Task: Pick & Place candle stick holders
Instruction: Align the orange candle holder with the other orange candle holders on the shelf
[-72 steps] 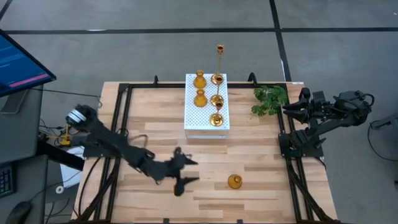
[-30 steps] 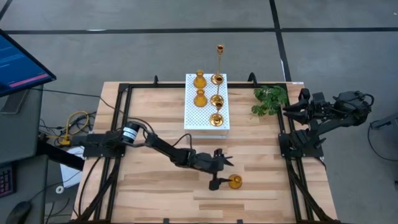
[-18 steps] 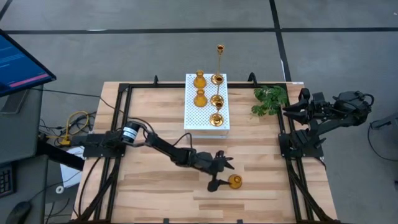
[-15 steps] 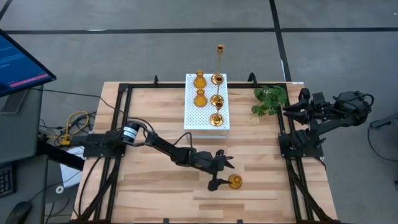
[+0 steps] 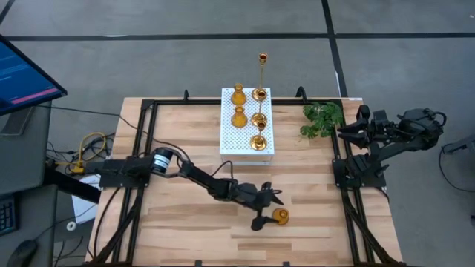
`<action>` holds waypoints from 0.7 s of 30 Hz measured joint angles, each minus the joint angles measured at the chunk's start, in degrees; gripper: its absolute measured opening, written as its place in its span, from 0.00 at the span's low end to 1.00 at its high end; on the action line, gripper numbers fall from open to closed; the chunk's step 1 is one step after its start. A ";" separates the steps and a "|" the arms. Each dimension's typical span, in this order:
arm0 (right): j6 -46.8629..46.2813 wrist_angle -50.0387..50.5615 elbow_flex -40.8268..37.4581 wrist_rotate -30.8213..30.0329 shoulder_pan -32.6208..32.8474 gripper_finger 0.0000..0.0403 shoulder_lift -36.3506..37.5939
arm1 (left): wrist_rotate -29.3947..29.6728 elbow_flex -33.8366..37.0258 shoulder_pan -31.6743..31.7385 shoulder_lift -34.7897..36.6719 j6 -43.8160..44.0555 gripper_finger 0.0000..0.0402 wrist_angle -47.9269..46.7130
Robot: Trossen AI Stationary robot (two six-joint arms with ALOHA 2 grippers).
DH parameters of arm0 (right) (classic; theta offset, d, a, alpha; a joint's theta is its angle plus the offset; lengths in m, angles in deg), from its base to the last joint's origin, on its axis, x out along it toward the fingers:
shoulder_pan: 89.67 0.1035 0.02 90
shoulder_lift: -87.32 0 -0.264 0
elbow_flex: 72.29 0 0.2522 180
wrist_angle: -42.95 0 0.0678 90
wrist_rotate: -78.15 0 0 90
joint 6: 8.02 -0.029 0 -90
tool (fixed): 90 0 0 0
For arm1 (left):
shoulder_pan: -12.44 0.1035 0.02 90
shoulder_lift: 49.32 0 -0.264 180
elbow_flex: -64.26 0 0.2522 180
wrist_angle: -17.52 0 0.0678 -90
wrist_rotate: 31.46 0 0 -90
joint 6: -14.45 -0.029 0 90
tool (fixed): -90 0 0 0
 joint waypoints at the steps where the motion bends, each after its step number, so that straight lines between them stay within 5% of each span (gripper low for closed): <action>1: -0.02 -0.01 0.00 0.02 0.00 0.23 -0.01 | 0.38 -0.18 0.07 -0.07 -0.07 0.85 0.10; 21: -0.15 -0.33 0.00 0.00 -0.02 0.23 -0.02 | -0.84 -3.80 -0.20 -5.48 1.04 0.81 7.83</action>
